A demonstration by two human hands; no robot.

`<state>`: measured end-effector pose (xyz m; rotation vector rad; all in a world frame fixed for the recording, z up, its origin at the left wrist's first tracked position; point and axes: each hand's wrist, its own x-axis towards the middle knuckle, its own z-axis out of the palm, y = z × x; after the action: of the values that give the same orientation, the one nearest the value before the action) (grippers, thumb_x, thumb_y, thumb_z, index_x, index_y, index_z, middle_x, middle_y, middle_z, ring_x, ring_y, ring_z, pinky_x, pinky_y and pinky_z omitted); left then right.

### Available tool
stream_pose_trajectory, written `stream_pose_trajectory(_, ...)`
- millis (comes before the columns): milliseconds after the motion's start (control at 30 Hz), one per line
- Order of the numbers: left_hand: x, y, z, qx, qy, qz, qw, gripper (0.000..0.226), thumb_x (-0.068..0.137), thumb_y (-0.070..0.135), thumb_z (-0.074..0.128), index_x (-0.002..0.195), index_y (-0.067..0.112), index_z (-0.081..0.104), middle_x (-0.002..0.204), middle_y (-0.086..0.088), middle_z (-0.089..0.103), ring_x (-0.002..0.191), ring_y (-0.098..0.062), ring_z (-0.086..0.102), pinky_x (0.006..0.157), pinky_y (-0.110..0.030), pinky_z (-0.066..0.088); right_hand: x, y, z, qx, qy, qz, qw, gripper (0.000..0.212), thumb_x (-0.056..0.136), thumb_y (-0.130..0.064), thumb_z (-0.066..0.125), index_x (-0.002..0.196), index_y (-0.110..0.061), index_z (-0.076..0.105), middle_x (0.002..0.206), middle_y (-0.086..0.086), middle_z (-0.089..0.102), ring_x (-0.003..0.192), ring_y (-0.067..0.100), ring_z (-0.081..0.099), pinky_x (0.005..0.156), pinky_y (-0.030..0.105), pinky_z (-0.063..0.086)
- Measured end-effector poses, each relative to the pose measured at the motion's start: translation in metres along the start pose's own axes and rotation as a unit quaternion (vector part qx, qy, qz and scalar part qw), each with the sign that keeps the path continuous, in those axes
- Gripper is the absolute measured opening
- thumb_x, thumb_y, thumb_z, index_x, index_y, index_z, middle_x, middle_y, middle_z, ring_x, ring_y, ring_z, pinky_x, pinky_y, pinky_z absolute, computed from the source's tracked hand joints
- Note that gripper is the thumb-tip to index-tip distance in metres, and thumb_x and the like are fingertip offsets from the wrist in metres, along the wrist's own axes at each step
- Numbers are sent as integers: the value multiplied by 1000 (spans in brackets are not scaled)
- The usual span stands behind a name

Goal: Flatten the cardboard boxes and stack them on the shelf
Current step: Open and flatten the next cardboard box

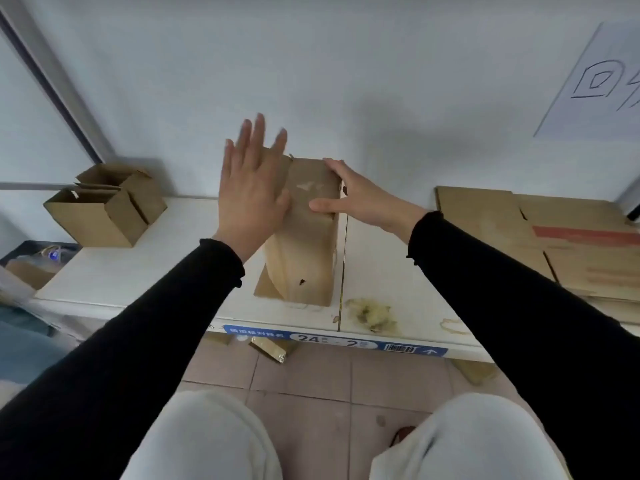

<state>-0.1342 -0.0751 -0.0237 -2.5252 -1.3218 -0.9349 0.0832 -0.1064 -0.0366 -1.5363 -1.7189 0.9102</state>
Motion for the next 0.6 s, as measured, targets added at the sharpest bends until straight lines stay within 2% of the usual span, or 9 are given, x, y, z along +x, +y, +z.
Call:
stream_pose_trajectory(33, 5, 0, 2, 4, -78, 32, 996, 58, 94, 25, 52, 152, 23, 43, 166, -11, 23, 155, -28, 12, 126, -43, 4, 1, -2, -2, 1, -1, -7, 1000, 89, 84, -41, 81, 156, -24, 31, 145, -16, 42, 123, -9, 45, 94, 5, 37)
stream_pose_trajectory(67, 8, 0, 3, -14, -148, 34, 988, 45, 101, 33, 44, 145, 28, 52, 163, -8, 32, 154, -24, 17, 125, -44, 10, 2, -3, -4, -1, 0, -9, 1000, 82, 84, -39, 81, 152, -24, 38, 143, -13, 47, 123, -6, 47, 94, 9, 39)
stream_pose_trajectory(133, 9, -1, 6, -32, -229, 11, 973, 46, 107, 44, 31, 147, 31, 49, 162, -2, 36, 153, -18, 21, 123, -43, 17, 5, -2, -10, -21, 4, 0, 1000, 71, 83, -41, 81, 144, -26, 49, 141, -11, 51, 129, 4, 48, 106, 22, 41)
stream_pose_trajectory(200, 10, 0, 6, -24, -239, 4, 971, 50, 108, 46, 27, 153, 30, 39, 165, 1, 28, 154, -16, 18, 123, -40, 16, 8, -3, -17, -81, 9, 0, 997, 62, 82, -46, 80, 137, -29, 56, 140, -12, 52, 130, 8, 47, 111, 31, 40)
stream_pose_trajectory(300, 8, 2, 3, -32, -231, -28, 972, 57, 106, 47, 33, 159, 26, 26, 166, 3, 24, 153, -16, 17, 122, -36, 13, 12, -10, -22, -151, 19, -28, 988, 52, 85, -45, 78, 130, -26, 62, 131, -9, 58, 121, 13, 53, 103, 32, 44)
stream_pose_trajectory(433, 10, -4, 1, -107, -253, -78, 958, 92, 95, 58, 50, 161, 30, -7, 162, 6, 33, 147, -20, 29, 116, -34, 23, 23, -20, -22, -193, 3, -44, 980, 44, 91, -35, 74, 132, -21, 64, 122, -2, 55, 113, 19, 54, 98, 34, 46)
stream_pose_trajectory(600, 13, -6, 2, -157, -250, -96, 950, 107, 91, 58, 59, 159, 30, -18, 163, 10, 31, 149, -16, 27, 118, -34, 25, 32, -36, -11, -237, -5, -50, 970, 37, 99, -31, 64, 136, -24, 64, 103, -4, 54, 105, 17, 54, 88, 29, 43)
